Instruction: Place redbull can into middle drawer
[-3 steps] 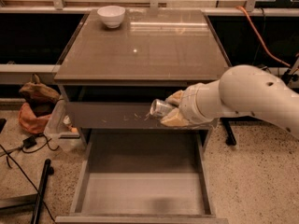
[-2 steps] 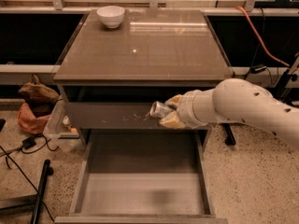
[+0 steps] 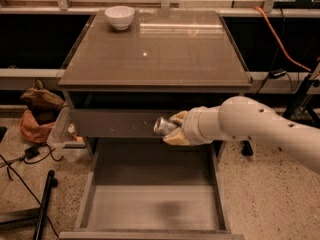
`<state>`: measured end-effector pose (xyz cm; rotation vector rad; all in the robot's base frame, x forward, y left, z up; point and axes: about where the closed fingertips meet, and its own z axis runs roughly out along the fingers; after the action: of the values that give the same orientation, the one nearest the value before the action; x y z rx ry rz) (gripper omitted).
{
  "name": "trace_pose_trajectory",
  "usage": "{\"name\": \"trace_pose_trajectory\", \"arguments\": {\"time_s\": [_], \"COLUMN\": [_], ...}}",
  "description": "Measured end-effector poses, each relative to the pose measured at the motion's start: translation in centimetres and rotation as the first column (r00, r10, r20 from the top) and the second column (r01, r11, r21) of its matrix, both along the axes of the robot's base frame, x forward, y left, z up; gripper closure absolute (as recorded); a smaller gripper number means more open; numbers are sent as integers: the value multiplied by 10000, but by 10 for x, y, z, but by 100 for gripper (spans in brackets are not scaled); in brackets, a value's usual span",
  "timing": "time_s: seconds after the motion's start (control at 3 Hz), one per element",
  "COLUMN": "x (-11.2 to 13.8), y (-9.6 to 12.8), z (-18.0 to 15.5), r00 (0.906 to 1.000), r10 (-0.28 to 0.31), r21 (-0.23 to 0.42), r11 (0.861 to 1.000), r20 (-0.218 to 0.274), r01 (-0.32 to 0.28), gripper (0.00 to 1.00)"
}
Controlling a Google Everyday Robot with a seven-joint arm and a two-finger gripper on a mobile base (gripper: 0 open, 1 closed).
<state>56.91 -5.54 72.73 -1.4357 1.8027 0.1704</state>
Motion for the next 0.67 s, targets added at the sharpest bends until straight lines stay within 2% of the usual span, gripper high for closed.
{"name": "trace_pose_trajectory", "arguments": {"time_s": [0.33,0.67], "x": [-12,-8], "y": [25,53], "z": [-61,-114], "r00": [9975,9941], "r10": [-170,31], "r21": [975,1985], "r11": [9950,9799], "r20": [-679,-1083], "r01": [236,186], "gripper": [100,100]}}
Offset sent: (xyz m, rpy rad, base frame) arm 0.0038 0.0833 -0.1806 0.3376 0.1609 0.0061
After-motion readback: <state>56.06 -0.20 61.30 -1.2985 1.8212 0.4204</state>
